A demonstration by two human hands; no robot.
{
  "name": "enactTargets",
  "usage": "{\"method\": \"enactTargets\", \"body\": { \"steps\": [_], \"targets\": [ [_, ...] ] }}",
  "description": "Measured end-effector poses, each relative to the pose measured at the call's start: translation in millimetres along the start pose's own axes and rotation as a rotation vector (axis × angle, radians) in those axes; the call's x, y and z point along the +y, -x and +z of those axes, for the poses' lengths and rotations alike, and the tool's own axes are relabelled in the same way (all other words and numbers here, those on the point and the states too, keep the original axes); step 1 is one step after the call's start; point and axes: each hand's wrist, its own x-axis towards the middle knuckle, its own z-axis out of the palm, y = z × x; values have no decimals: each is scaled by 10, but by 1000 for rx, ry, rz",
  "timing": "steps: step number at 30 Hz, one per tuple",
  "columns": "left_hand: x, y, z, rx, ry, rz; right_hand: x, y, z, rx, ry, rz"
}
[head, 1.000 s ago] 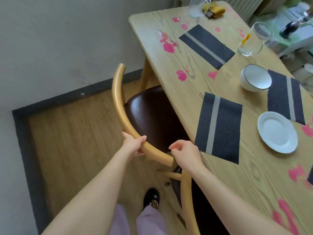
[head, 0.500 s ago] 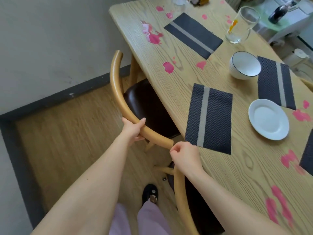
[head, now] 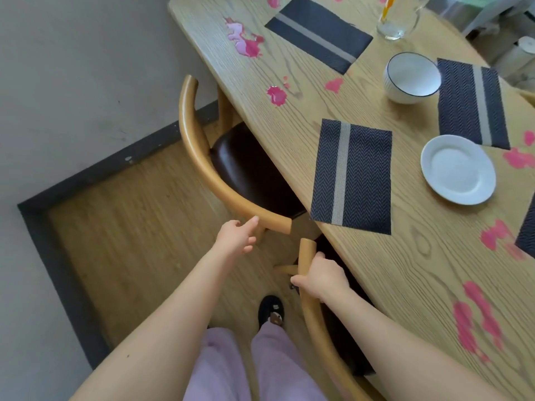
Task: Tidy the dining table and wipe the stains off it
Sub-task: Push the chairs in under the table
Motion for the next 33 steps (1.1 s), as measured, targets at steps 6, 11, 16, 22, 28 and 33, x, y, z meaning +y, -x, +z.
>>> {"method": "enactTargets", "body": {
  "steps": [6, 11, 16, 22, 28, 33],
  "targets": [
    [-60, 139, -42, -46, -89, 23, -188, 111, 239, 1, 30, -42],
    [-11, 205, -134, -57, -174, 52, -409, 47, 181, 48, -6, -69],
    [184, 232, -143, 86, -291, 204, -370, -13, 95, 23, -10, -60],
    [282, 270, 121, 181, -1285, 1025, -334, -79, 105, 4, -48, -59],
    [213, -21, 213, 24, -1501, 836, -263, -81, 126, 24, -55, -84],
    [206, -45, 156, 33, -1495, 817, -153, -67, 161, 11, -59, -86]
  ]
}}
